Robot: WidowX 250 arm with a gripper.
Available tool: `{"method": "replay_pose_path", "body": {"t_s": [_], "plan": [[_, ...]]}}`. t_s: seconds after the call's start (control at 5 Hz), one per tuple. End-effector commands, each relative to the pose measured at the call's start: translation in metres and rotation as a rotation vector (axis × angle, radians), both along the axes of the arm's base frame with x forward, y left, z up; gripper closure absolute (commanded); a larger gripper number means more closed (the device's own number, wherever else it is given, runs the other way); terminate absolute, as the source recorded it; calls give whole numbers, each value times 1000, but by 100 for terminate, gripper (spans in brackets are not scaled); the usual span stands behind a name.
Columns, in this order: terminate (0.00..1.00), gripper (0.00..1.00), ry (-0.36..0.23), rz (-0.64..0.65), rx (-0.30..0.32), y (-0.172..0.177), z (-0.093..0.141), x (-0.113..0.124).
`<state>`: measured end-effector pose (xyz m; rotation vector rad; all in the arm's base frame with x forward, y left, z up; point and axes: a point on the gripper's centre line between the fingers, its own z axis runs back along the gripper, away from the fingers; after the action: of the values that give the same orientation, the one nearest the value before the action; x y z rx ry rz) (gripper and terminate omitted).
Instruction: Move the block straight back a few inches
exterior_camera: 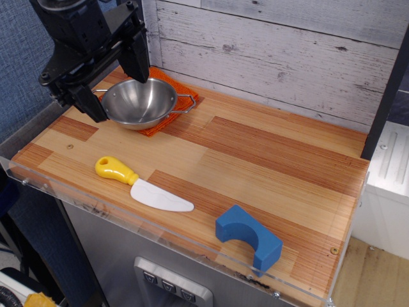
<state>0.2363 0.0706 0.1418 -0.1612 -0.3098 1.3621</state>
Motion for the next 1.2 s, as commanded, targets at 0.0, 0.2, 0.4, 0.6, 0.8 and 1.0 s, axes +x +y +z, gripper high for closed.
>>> {"method": "replay_pose_path", "body": {"t_s": [0.0, 0.2, 0.4, 0.6, 0.8, 1.0], "plan": [[0, 0, 0, 0, 0, 0, 0, 0], [0, 0, -3, 37, 15, -25, -3, -2], [0, 0, -6, 140, -19, -47, -4, -1], [0, 0, -23, 188, -27, -69, -3, 4], [0, 0, -42, 195, -56, -92, -18, 5], [0, 0, 0, 127, -59, -110, -40, 7]]}}
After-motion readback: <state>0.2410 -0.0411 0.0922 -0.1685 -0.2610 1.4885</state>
